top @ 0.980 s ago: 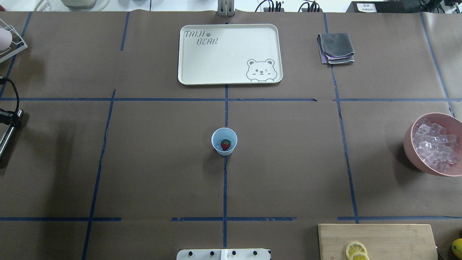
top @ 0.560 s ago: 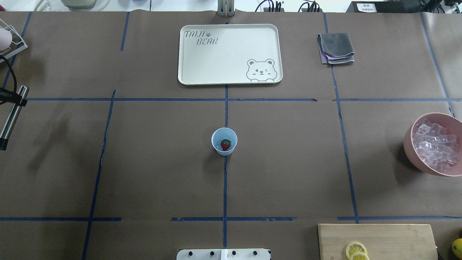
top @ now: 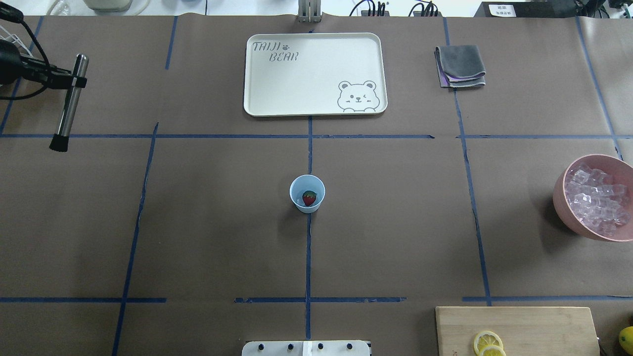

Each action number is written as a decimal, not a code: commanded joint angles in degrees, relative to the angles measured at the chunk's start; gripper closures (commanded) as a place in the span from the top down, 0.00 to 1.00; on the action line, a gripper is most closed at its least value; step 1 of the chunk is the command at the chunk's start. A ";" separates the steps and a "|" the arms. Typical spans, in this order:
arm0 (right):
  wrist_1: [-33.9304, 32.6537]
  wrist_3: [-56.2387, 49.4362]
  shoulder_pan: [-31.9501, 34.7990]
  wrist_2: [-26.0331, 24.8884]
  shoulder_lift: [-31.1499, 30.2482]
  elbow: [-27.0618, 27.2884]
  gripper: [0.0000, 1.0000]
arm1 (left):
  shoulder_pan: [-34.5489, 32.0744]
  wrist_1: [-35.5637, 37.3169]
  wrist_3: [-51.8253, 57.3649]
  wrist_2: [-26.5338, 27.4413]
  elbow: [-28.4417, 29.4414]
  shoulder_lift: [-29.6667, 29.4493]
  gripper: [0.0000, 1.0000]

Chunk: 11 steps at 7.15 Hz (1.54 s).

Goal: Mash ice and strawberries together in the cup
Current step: 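Grasp the steel muddler with the left gripper and lift it, then carry the muddler with the left gripper over the cup and lower it in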

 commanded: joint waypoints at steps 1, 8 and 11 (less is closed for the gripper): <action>0.00 0.01 0.00 -0.09 0.09 -0.11 1.00 | 5.62 -22.24 0.32 0.45 5.79 -3.29 0.00; 0.09 1.32 0.00 0.00 0.70 0.16 1.00 | 33.47 -48.62 17.03 30.19 12.42 -16.65 0.00; 0.09 1.33 0.00 0.00 0.97 0.25 1.00 | 39.06 -51.18 17.12 38.51 12.42 -19.48 0.00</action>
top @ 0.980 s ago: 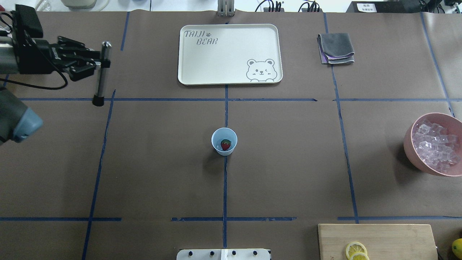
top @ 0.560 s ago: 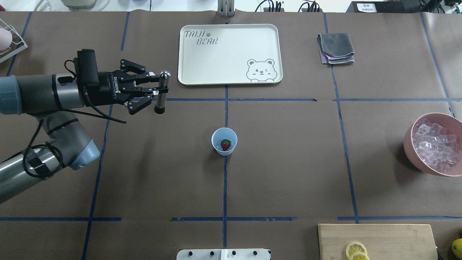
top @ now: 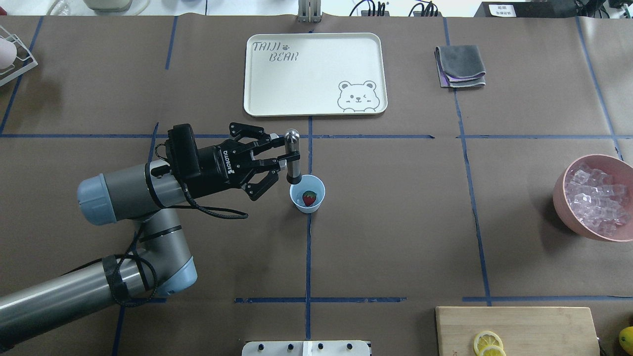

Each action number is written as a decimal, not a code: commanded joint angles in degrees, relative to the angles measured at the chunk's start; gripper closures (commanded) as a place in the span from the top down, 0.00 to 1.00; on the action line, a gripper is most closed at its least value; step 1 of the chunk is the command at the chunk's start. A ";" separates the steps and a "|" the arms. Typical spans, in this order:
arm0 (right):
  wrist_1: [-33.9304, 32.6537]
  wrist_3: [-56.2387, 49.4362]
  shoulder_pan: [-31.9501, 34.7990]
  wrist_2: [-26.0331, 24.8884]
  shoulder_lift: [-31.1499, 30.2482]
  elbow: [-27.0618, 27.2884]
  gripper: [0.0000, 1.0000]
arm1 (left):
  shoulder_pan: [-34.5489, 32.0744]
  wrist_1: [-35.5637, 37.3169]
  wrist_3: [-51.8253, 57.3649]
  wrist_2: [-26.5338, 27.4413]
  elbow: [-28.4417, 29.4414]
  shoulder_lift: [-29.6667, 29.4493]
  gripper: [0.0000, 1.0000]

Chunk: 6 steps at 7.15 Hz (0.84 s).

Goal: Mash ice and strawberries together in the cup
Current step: 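Carry the muddler with the left gripper over the cup and lower it in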

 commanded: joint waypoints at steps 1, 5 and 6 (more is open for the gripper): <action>0.00 0.03 0.00 0.00 0.06 0.02 1.00 | 1.05 -0.29 0.09 2.90 1.22 -1.69 0.00; 0.00 0.03 0.00 0.00 0.15 0.02 1.00 | 4.28 -0.81 1.41 4.84 4.66 -1.70 0.00; 0.00 0.03 0.00 0.00 0.15 0.02 0.99 | 7.00 -1.86 1.67 7.64 5.53 -1.44 0.00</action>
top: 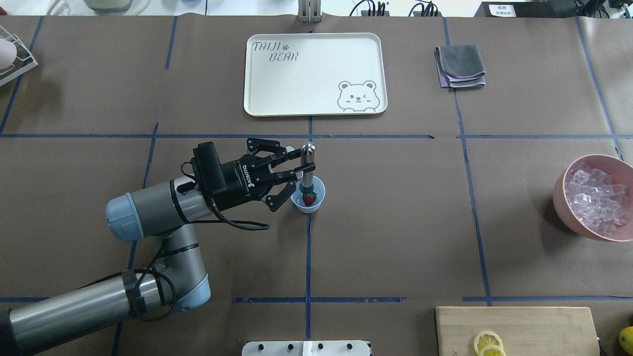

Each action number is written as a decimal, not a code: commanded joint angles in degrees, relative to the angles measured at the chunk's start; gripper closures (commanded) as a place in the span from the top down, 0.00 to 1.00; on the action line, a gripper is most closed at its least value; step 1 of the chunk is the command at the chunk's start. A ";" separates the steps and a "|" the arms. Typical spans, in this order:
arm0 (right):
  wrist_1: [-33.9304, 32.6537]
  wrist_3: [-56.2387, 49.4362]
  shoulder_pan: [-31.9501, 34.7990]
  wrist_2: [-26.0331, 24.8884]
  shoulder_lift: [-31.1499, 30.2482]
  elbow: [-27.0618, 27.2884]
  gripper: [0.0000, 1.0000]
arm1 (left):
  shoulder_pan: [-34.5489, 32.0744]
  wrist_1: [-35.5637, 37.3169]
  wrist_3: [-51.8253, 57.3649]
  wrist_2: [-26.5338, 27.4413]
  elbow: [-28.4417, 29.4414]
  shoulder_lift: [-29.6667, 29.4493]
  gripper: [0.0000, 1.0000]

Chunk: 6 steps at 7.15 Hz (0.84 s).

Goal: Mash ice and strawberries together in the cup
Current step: 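Press the muddler down into the cup with the left gripper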

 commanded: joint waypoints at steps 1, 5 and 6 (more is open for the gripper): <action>0.00 0.00 0.00 -0.07 -0.09 0.00 1.00 | 3.69 -1.61 0.94 3.91 1.92 -0.23 0.00; 0.00 0.00 0.00 0.02 -0.09 0.00 1.00 | 3.18 -1.44 0.69 3.92 1.32 -1.11 0.00; 0.00 0.00 0.00 0.02 -0.09 0.09 1.00 | 1.52 -1.35 -0.19 3.75 0.97 -1.11 0.00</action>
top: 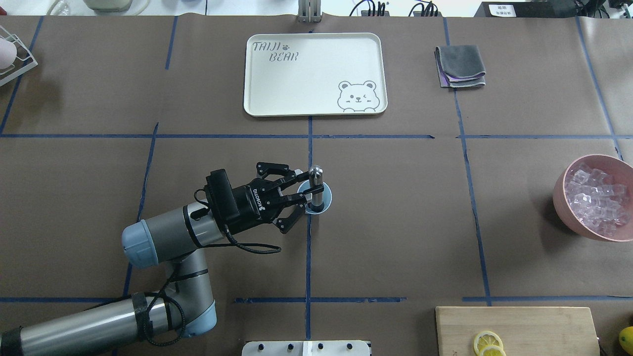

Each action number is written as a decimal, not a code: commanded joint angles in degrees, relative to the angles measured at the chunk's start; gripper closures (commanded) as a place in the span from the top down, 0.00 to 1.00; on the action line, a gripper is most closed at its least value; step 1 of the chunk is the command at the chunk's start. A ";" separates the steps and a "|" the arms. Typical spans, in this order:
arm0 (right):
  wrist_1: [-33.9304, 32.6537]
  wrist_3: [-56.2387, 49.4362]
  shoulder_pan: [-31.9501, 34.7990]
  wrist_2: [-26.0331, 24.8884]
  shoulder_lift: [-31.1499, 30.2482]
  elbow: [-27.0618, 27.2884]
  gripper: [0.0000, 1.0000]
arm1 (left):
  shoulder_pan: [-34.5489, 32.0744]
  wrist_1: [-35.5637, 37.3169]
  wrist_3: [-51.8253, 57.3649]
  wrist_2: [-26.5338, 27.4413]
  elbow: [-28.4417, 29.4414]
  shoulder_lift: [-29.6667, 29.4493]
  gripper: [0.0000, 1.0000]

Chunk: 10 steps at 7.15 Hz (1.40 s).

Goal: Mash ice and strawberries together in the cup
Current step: 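Press the muddler down into the cup with the left gripper, then lift the muddler out of the cup with the left gripper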

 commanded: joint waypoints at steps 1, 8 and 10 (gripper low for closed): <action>0.00 0.01 0.00 0.01 0.00 0.24 1.00 | -3.03 0.97 -2.29 -0.39 -1.85 -0.01 0.00; 0.00 0.01 0.00 -0.08 -0.26 0.42 0.99 | -6.56 66.05 -16.08 -5.48 -35.22 6.84 0.00; 0.00 -0.08 0.00 -0.08 -0.26 0.33 1.00 | -6.91 89.29 -16.01 -6.72 -43.14 6.85 0.00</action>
